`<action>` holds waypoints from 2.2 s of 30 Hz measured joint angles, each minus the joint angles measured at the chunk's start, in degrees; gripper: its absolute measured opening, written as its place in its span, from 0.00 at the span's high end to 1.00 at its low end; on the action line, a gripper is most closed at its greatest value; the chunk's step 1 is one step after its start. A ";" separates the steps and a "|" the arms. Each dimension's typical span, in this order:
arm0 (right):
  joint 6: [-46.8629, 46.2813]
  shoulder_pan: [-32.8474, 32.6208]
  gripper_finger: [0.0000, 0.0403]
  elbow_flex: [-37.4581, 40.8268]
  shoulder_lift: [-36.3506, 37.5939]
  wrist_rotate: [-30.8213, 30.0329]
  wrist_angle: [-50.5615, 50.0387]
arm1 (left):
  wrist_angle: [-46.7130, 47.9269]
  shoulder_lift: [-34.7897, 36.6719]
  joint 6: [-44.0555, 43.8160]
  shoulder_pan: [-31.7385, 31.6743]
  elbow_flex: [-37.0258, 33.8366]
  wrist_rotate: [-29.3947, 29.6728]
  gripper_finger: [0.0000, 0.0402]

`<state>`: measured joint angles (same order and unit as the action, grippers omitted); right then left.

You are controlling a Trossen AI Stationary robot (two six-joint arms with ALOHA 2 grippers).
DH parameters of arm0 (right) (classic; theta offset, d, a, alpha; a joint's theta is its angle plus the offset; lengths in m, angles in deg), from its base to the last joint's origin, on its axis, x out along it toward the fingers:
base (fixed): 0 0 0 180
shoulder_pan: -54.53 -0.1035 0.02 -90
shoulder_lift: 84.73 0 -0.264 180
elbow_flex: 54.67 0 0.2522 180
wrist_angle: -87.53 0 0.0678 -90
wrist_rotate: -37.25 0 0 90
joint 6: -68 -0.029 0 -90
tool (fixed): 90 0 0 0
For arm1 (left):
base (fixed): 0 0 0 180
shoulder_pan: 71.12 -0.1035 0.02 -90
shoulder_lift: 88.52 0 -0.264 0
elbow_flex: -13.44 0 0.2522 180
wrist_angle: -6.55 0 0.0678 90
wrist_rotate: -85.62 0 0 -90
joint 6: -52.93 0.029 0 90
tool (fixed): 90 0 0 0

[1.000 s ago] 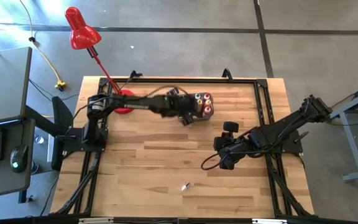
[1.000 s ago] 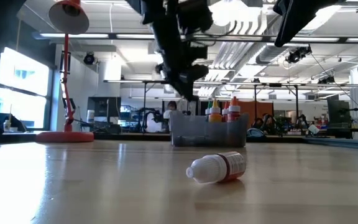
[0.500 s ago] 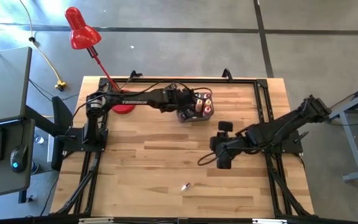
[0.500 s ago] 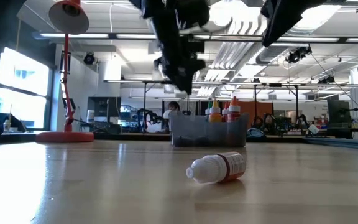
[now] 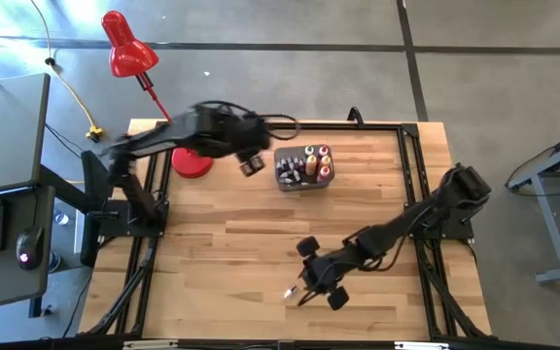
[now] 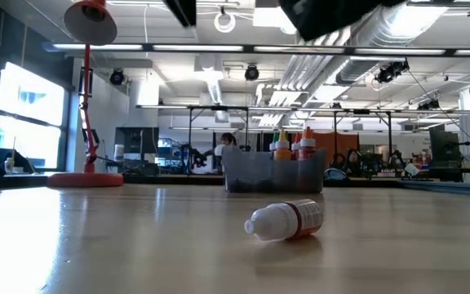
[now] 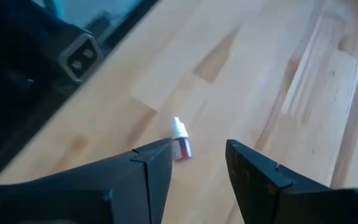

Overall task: Pick & Place food coloring
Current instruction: Put the small red food coloring bottle into the black bin

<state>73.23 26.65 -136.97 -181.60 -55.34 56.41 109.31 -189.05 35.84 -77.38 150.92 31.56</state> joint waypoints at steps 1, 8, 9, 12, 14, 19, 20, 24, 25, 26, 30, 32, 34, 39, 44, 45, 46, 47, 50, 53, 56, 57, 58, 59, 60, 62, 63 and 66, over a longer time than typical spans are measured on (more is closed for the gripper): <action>-0.07 0.17 0.64 0.00 -1.12 -0.04 0.70 | 0.29 1.58 0.67 0.28 0.01 -2.08 0.56; -2.21 -0.21 0.64 0.07 -7.23 1.19 2.87 | 1.10 7.99 -1.24 4.07 0.05 -1.16 0.56; -2.21 -0.24 0.64 0.02 -8.08 1.85 5.05 | 1.06 8.70 -1.26 4.24 0.05 -0.68 0.56; -1.63 -0.08 0.64 0.00 -10.16 4.27 8.34 | 1.09 9.60 -1.27 5.59 0.18 -0.11 0.56; -0.85 0.40 0.64 0.00 -11.36 5.76 10.60 | 1.04 9.66 -1.22 5.57 0.00 0.78 0.56; -2.21 2.69 0.64 0.02 -13.69 9.80 13.04 | 1.02 9.63 -1.22 5.55 0.07 1.67 0.56; -2.66 3.13 0.64 0.02 -14.00 9.94 13.05 | 1.00 9.58 -1.22 5.54 0.07 1.73 0.56; -2.45 4.54 0.64 0.02 -14.00 9.95 12.50 | 1.02 9.64 -1.24 5.57 0.07 1.86 0.56; -2.38 4.72 0.64 0.02 -14.00 9.93 12.52 | 1.02 9.62 -1.26 5.57 0.07 1.86 0.56; -2.38 4.82 0.64 0.02 -14.00 9.97 12.54 | 1.02 9.62 -1.26 5.55 0.07 1.86 0.56; -4.03 5.11 0.64 0.02 -14.25 10.63 11.90 | 0.99 9.62 -1.30 5.55 0.07 1.86 0.56; -4.27 5.09 0.64 0.02 -14.33 10.57 11.83 | 0.97 9.62 -1.40 5.55 0.07 1.80 0.56; -4.49 4.66 0.64 0.02 -14.33 9.17 12.25 | 0.89 9.62 -1.50 5.55 0.07 1.61 0.56; -5.37 3.72 0.64 0.02 -15.80 5.52 11.84 | -0.67 9.62 -1.68 5.55 0.07 1.07 0.56; -5.35 3.40 0.64 0.02 -18.04 5.98 14.34 | -1.94 9.62 -1.70 5.55 0.07 -1.03 0.56; -5.37 3.36 0.64 0.02 -18.39 6.08 14.78 | -1.83 9.61 -1.68 5.55 0.07 -1.57 0.56; -5.61 3.36 0.64 0.02 -18.58 6.36 14.86 | -1.86 9.59 -1.69 5.55 0.07 -2.20 0.56; -6.26 3.38 0.64 0.06 -18.71 6.83 15.11 | -1.85 9.59 -1.70 5.55 0.07 -2.63 0.56; -7.88 3.36 0.64 0.04 -18.73 7.19 15.72 | -1.86 9.59 -1.68 5.55 0.07 -3.46 0.56; -8.47 3.34 0.64 0.04 -18.74 6.60 15.42 | -1.87 9.59 -1.83 5.55 0.07 -4.16 0.56; -10.13 3.34 0.64 0.04 -18.74 4.26 15.14 | -1.87 9.59 -2.98 5.55 0.07 -4.41 0.56; -10.83 3.34 0.64 0.04 -18.74 3.78 14.96 | -1.89 9.59 -3.18 5.55 0.07 -4.43 0.56; -11.39 3.32 0.64 0.04 -18.74 3.75 14.95 | -1.87 9.59 -3.20 5.55 0.07 -4.43 0.56; -11.87 3.17 0.64 0.04 -18.74 3.62 15.01 | -1.89 9.59 -3.21 5.55 0.07 -4.43 0.56; -12.24 3.06 0.64 0.04 -18.74 3.06 15.04 | -1.87 9.59 -3.23 5.55 0.07 -4.45 0.56; -12.71 2.60 0.64 0.04 -18.77 1.59 14.86 | -1.89 9.59 -3.25 5.55 0.07 -4.44 0.56; -12.75 2.39 0.64 0.03 -19.01 1.09 14.84 | -1.89 9.59 -3.25 5.55 0.07 -4.46 0.56; -12.85 2.08 0.64 0.02 -20.45 0.14 15.12 | -1.91 9.59 -3.24 5.55 0.07 -4.50 0.56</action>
<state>60.38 28.73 -136.95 -202.05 -55.20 71.53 107.40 -179.46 32.60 -71.83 150.99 27.06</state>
